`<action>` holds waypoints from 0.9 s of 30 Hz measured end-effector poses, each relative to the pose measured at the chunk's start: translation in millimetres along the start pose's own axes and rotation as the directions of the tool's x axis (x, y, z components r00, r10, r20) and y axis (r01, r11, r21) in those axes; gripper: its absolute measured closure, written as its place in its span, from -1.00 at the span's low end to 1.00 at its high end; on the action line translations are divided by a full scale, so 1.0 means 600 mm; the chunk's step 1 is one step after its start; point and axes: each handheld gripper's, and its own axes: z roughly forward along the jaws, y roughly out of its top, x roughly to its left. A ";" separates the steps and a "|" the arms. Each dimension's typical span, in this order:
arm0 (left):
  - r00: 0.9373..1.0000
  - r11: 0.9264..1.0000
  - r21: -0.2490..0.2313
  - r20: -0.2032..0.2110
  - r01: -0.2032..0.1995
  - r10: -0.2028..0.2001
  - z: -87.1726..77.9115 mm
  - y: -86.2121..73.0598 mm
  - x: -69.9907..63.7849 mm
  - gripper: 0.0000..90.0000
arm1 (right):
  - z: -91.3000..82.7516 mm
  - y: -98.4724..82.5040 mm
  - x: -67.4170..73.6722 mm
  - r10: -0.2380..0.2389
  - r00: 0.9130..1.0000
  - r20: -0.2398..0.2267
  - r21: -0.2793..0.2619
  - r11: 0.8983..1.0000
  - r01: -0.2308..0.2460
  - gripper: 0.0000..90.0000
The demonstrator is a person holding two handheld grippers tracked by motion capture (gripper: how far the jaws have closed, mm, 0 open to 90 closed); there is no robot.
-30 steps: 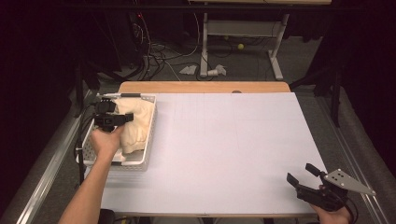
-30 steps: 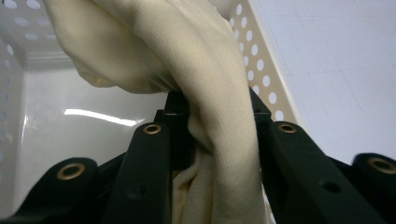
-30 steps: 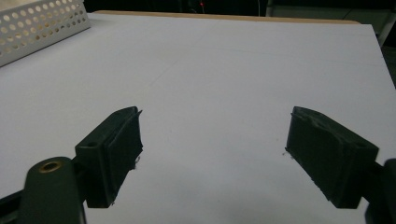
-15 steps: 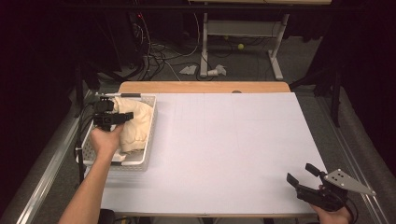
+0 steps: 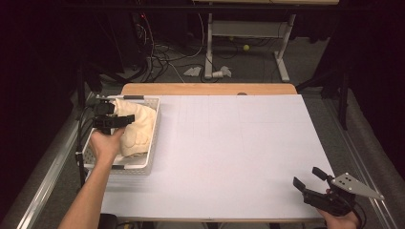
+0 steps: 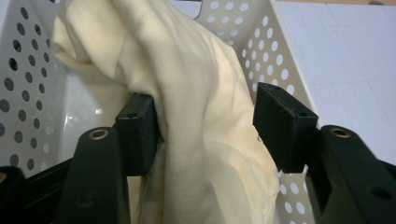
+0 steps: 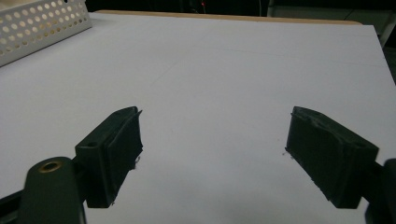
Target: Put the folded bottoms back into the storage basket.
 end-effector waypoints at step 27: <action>0.999 0.997 -0.075 0.003 -0.033 0.033 -0.049 -0.010 0.005 -0.13 | 0.000 0.000 0.000 0.002 1.000 0.003 0.000 1.000 -0.002 -0.59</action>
